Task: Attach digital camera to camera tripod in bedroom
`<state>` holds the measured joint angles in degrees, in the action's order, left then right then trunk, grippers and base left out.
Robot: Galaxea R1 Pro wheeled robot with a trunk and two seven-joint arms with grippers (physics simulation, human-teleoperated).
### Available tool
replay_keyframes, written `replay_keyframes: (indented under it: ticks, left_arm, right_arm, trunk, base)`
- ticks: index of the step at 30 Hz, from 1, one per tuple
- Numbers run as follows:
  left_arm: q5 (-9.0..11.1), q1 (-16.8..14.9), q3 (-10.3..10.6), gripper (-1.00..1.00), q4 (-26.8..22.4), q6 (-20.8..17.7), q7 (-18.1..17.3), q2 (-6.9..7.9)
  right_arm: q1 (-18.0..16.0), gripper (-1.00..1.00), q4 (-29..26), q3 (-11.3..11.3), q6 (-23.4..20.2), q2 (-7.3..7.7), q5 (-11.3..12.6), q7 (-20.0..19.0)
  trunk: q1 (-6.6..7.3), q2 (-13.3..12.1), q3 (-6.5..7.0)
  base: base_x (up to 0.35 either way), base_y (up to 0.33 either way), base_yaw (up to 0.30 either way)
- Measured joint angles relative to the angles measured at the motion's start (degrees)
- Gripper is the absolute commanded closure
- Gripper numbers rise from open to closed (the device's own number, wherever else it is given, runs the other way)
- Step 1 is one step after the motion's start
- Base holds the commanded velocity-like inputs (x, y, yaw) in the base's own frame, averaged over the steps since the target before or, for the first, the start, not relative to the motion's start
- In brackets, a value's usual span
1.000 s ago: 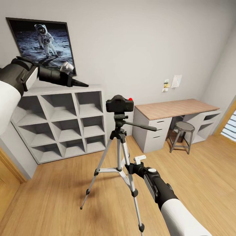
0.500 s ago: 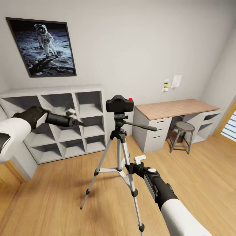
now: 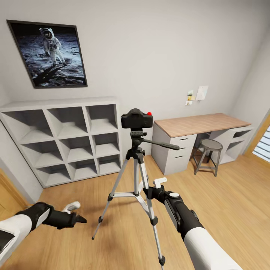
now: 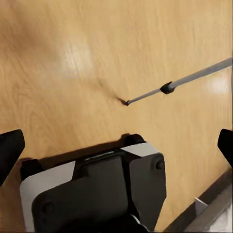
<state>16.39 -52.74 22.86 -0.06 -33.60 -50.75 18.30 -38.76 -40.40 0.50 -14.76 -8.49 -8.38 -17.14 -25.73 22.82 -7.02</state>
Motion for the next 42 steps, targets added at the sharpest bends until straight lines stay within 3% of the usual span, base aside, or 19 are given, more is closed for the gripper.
replay_keyframes:
  ticks: [1,5,7,11,12,16,17,23,24,28,29,34,40,42]
  left_arm:
    - [2.7,3.7,-0.5,-1.00,-0.1,1.1,0.5,-0.07]
    - [6.9,12.1,0.0,-1.00,0.0,6.2,1.3,-0.21]
    - [9.5,17.7,0.0,-1.00,0.0,12.2,1.6,-0.33]
    - [12.9,23.6,-0.2,-1.00,0.0,21.6,2.1,-0.74]
    - [14.2,25.9,0.0,-1.00,0.0,25.7,2.7,-1.12]
    - [15.8,29.8,-0.3,-1.00,0.0,30.2,6.3,-2.23]
    - [16.0,31.1,-0.2,-1.00,0.1,31.4,9.9,-3.17]
    - [16.4,32.8,-0.4,-1.00,0.0,32.8,28.1,-7.76]
    - [16.4,33.0,-0.3,-1.00,0.0,32.9,34.5,-9.35]
    - [16.5,33.3,-0.4,-1.00,0.0,33.1,43.5,-12.91]
    - [16.5,33.3,-0.3,-1.00,0.0,33.3,45.7,-14.45]
    - [16.7,33.4,-0.3,-1.00,0.0,33.7,49.2,-16.63]
    - [17.6,33.4,-0.5,-1.00,0.0,33.5,50.7,-16.62]
    - [18.7,33.5,-0.6,-1.00,0.1,33.4,52.9,-16.34]
  right_arm:
    - [0.0,1.00,0.0,0.0,0.0,0.00,0.0,0.0]
    - [0.0,1.00,0.0,0.0,0.0,-0.01,0.0,0.0]
    - [0.0,1.00,0.0,0.1,0.0,-0.01,0.0,0.0]
    - [0.0,1.00,0.0,0.1,0.0,-0.01,0.0,0.0]
    - [0.0,1.00,0.0,0.1,0.0,-0.01,0.0,0.0]
    - [0.0,1.00,0.0,0.1,0.0,-0.01,0.0,0.0]
    - [0.0,1.00,0.0,0.1,0.0,-0.01,0.0,0.0]
    - [0.0,1.00,0.0,0.1,0.0,-0.01,0.0,0.0]
    - [0.0,1.00,0.0,0.1,0.0,-0.01,0.0,0.0]
    - [0.0,1.00,0.0,0.1,0.0,-0.01,0.0,0.0]
    - [0.0,1.00,0.0,0.1,0.0,-0.01,0.0,0.0]
    - [0.0,1.00,0.0,0.1,0.0,-0.01,0.0,0.0]
    - [0.0,1.00,0.0,0.1,0.0,-0.01,0.0,0.0]
    - [0.0,1.00,0.0,0.1,0.0,-0.01,0.0,0.0]
  trunk:
    - [0.00,0.0,0.00]
    - [0.00,0.0,0.00]
    - [0.00,0.0,0.00]
    - [0.00,0.0,0.00]
    - [0.00,0.0,0.00]
    - [0.00,0.0,0.01]
    - [0.00,0.0,0.00]
    - [-0.01,0.0,0.01]
    - [-0.01,0.0,0.01]
    - [-0.01,0.0,0.01]
    - [-0.01,0.0,0.01]
    - [-0.01,0.0,0.01]
    - [-0.01,0.0,0.01]
    - [-0.01,0.0,0.01]
  base:
    - [0.000,0.000,0.000]
    - [0.000,0.000,0.000]
    - [0.000,0.000,0.000]
    - [0.000,0.000,0.000]
    - [0.000,0.000,0.000]
    - [0.000,0.000,0.000]
    - [0.000,0.000,0.000]
    - [0.000,0.000,0.000]
    - [0.000,0.000,0.000]
    - [0.000,0.000,0.000]
    - [0.000,0.000,0.000]
    - [0.000,0.000,0.000]
    - [0.000,0.000,0.000]
    - [0.000,0.000,0.000]
